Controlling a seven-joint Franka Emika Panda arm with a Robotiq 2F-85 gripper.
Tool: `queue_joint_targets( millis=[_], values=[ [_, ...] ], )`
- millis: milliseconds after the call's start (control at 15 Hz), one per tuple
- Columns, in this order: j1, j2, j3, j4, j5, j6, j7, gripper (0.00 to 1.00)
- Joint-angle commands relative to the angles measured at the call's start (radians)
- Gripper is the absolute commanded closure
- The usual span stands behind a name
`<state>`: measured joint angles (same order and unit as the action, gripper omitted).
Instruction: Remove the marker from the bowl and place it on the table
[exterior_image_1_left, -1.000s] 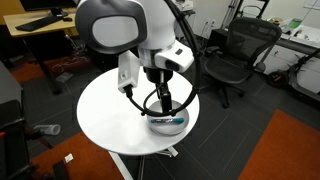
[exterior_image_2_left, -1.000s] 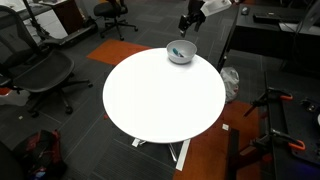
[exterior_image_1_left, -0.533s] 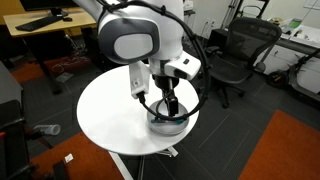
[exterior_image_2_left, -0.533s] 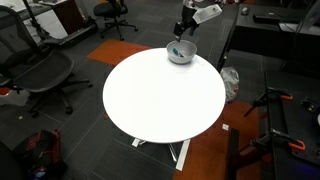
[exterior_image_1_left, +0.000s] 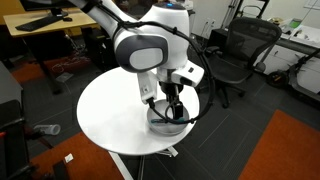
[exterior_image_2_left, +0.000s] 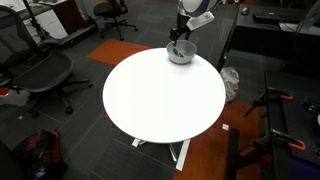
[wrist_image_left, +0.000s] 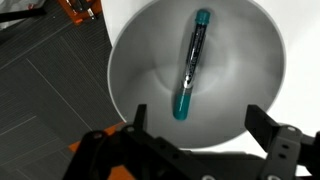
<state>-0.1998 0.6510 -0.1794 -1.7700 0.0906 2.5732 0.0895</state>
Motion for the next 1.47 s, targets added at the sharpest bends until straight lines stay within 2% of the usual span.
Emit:
queue_joint_targets(
  millis=[0,1133,1200,1267,1400],
  values=[
    [-0.012,0.050,0.012,0.072,0.013,-0.029,0.028,0.00],
    [0.001,0.178,-0.006,0.148,-0.001,-0.049,0.072,0.00],
    [0.003,0.182,-0.009,0.149,-0.002,-0.048,0.075,0.25],
    [0.002,0.184,-0.009,0.150,-0.002,-0.048,0.074,0.26],
    [0.000,0.189,-0.009,0.151,0.000,-0.047,0.074,0.41]
  ],
)
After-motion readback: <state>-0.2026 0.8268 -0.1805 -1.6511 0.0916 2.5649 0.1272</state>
